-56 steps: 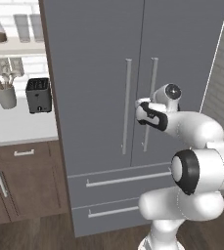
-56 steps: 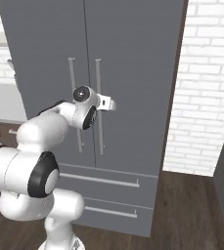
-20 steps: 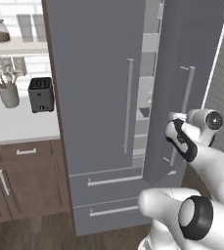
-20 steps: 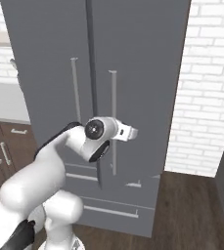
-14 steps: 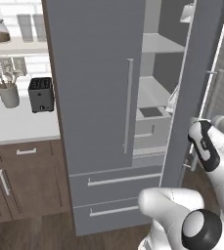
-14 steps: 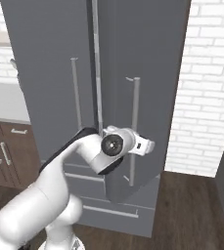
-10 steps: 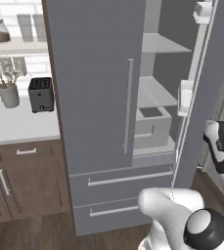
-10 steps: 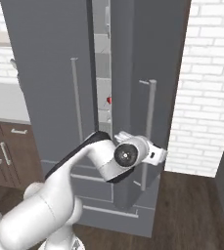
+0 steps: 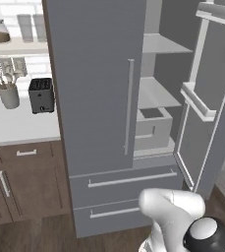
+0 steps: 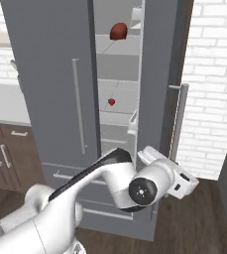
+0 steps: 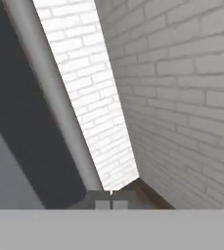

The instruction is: Take the strawberry from the fridge and place it on top of the pancake, located on the dining counter.

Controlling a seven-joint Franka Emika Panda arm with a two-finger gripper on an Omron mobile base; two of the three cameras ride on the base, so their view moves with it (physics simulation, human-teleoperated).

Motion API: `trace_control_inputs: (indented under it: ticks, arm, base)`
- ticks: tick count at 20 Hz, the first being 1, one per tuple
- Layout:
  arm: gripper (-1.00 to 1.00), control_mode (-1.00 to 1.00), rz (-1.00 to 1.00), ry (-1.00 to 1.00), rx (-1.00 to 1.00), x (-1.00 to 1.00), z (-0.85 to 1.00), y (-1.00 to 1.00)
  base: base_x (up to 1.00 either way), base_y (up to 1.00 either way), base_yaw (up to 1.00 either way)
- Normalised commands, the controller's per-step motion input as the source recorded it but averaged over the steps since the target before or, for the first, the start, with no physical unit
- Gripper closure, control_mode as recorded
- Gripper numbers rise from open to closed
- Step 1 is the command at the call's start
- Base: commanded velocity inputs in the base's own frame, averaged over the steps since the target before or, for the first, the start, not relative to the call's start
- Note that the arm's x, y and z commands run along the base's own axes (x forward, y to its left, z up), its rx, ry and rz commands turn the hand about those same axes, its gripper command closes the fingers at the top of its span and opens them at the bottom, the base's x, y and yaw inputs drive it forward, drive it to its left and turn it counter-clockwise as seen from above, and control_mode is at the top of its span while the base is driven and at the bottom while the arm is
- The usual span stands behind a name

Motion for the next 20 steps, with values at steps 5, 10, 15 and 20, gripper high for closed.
trace_control_inputs:
  ticks: [5,10,15,20]
  arm:
    - [1.00,-1.00,-0.02,-0.40,0.04,-1.00,0.35,0.89]
    - [1.00,-1.00,0.00,-0.27,0.00,-1.00,0.71,1.00]
    - [1.00,-1.00,0.00,-0.02,0.00,-0.64,0.48,1.00]
    - [1.00,-1.00,0.00,0.17,-0.06,-0.11,0.45,1.00]
  base:
    - [0.00,0.00,0.00]
    - [0.00,0.00,0.00]
    - [0.00,0.00,0.00]
    - [0.00,0.00,0.00]
